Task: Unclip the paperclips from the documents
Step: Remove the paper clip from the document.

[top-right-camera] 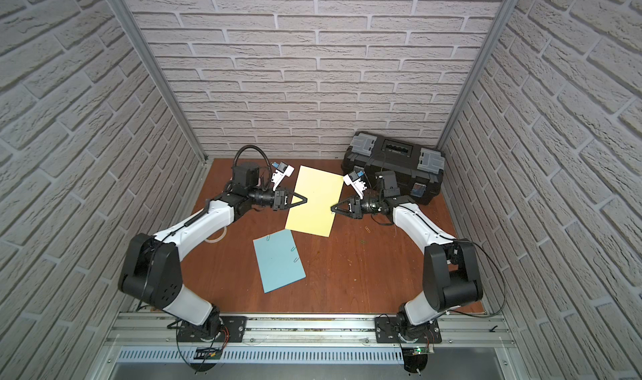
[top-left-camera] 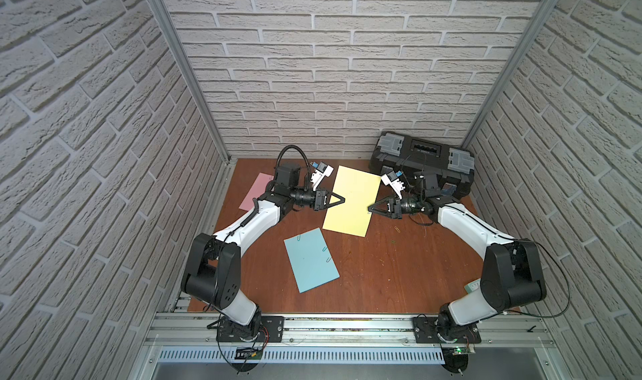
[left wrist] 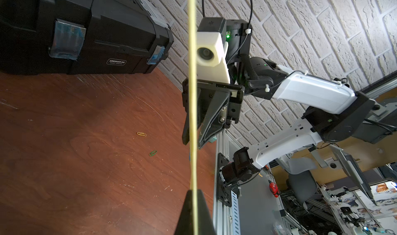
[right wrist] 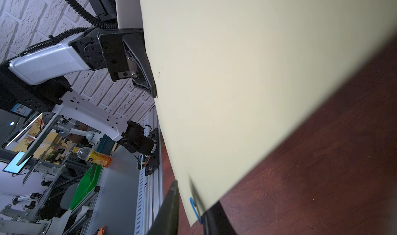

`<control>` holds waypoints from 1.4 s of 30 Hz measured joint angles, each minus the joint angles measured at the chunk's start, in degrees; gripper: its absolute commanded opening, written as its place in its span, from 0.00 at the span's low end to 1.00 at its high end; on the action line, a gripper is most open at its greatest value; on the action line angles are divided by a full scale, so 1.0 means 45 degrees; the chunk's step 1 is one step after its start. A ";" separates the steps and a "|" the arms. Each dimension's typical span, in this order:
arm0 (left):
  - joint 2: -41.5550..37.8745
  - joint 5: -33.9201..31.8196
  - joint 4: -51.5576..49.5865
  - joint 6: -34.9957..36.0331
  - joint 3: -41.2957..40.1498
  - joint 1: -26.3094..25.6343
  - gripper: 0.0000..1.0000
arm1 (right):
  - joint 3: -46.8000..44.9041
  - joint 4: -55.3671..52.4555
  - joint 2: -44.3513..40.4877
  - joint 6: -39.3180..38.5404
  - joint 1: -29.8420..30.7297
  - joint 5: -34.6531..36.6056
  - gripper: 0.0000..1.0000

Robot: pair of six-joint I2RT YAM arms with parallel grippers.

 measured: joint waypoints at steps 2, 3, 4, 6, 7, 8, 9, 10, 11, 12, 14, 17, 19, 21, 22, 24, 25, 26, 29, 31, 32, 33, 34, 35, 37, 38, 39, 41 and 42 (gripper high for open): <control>0.0000 -0.0005 -0.0029 0.0073 0.0000 0.0039 0.00 | 0.0000 -0.0005 0.0000 -0.0005 0.0000 -0.0044 0.20; 0.0000 -0.0005 -0.0049 0.0092 0.0000 0.0058 0.00 | 0.0000 -0.0005 0.0000 -0.0005 0.0000 -0.0078 0.20; 0.0000 -0.0010 -0.0053 0.0102 0.0000 0.0078 0.00 | 0.0000 -0.0010 0.0000 -0.0005 0.0000 -0.0112 0.21; 0.0000 -0.0019 -0.0058 0.0102 0.0000 0.0097 0.00 | 0.0000 -0.0019 0.0000 -0.0034 0.0000 -0.0175 0.22; 0.0000 -0.0024 -0.0053 0.0102 0.0000 0.0107 0.00 | 0.0000 -0.0053 0.0000 -0.0044 0.0000 -0.0209 0.23; 0.0000 -0.0039 -0.0058 0.0107 0.0000 0.0107 0.00 | 0.0000 -0.0112 0.0000 -0.0058 0.0000 -0.0233 0.23; 0.0000 -0.0049 -0.0053 0.0107 0.0000 0.0107 0.00 | 0.0000 -0.0194 0.0005 -0.0102 0.0000 -0.0272 0.23; 0.0000 -0.0049 -0.0058 0.0107 0.0000 0.0107 0.00 | 0.0000 -0.0291 0.0005 -0.0151 0.0000 -0.0311 0.24; 0.0000 -0.0053 -0.0053 0.0107 0.0000 0.0107 0.00 | 0.0000 -0.0393 0.0005 -0.0199 0.0000 -0.0335 0.24; 0.0000 -0.0053 -0.0053 0.0107 0.0000 0.0107 0.00 | 0.0000 -0.0515 0.0005 -0.0272 0.0000 -0.0369 0.24; 0.0000 -0.0058 -0.0053 0.0107 0.0000 0.0117 0.00 | 0.0000 -0.0675 0.0010 -0.0369 0.0000 -0.0408 0.24; 0.0000 -0.0063 -0.0058 0.0107 0.0000 0.0141 0.00 | 0.0000 -0.0850 0.0039 -0.0476 0.0005 -0.0423 0.23; 0.0000 -0.0068 -0.0053 0.0107 0.0000 0.0165 0.00 | 0.0000 -0.0942 0.0107 -0.0544 0.0010 -0.0418 0.20; 0.0000 -0.0078 -0.0058 0.0107 0.0000 0.0165 0.00 | 0.0005 -0.1015 0.0185 -0.0612 0.0015 -0.0413 0.15; 0.0000 -0.0083 -0.0058 0.0107 0.0000 0.0165 0.00 | 0.0005 -0.1059 0.0223 -0.0622 0.0015 -0.0408 0.13; 0.0000 -0.0087 -0.0058 0.0117 0.0000 0.0165 0.00 | 0.0005 -0.1103 0.0238 -0.0622 0.0015 -0.0403 0.12; 0.0000 -0.0087 -0.0058 0.0126 0.0000 0.0165 0.00 | 0.0005 -0.1103 0.0238 -0.0627 0.0015 -0.0403 0.11; -0.0005 -0.0087 -0.0058 0.0151 0.0000 0.0165 0.00 | 0.0005 -0.1098 0.0238 -0.0617 0.0015 -0.0403 0.11; -0.0010 -0.0087 -0.0073 0.0189 0.0000 0.0165 0.00 | 0.0005 -0.1039 0.0243 -0.0554 0.0015 -0.0408 0.15; -0.0039 -0.0087 -0.0107 0.0194 0.0000 0.0165 0.00 | 0.0005 -0.0933 0.0243 -0.0403 0.0015 -0.0413 0.20; -0.0053 -0.0087 -0.0126 0.0194 0.0000 0.0165 0.00 | 0.0005 -0.0865 0.0243 -0.0345 0.0015 -0.0423 0.21; -0.0068 -0.0087 -0.0146 0.0194 0.0000 0.0165 0.00 | 0.0005 -0.0801 0.0243 -0.0277 0.0015 -0.0437 0.22; -0.0083 -0.0087 -0.0146 0.0194 0.0000 0.0165 0.00 | 0.0005 -0.0738 0.0243 -0.0228 0.0015 -0.0452 0.22; -0.0083 -0.0087 -0.0151 0.0194 0.0000 0.0165 0.00 | 0.0005 -0.0690 0.0243 -0.0194 0.0015 -0.0457 0.22; -0.0083 -0.0087 -0.0155 0.0194 0.0000 0.0165 0.00 | 0.0005 -0.0593 0.0243 -0.0112 0.0015 -0.0471 0.18; -0.0083 -0.0087 -0.0155 0.0194 0.0000 0.0165 0.00 | 0.0005 -0.0563 0.0243 -0.0078 0.0015 -0.0471 0.17; -0.0083 -0.0087 -0.0155 0.0194 0.0000 0.0165 0.00 | 0.0005 -0.0554 0.0243 -0.0044 0.0015 -0.0476 0.15; -0.0083 -0.0087 -0.0160 0.0199 0.0000 0.0165 0.00 | 0.0005 -0.0520 0.0243 -0.0019 0.0015 -0.0491 0.11; -0.0083 -0.0087 -0.0170 0.0199 0.0000 0.0165 0.00 | 0.0005 -0.0515 0.0243 0.0019 0.0015 -0.0491 0.10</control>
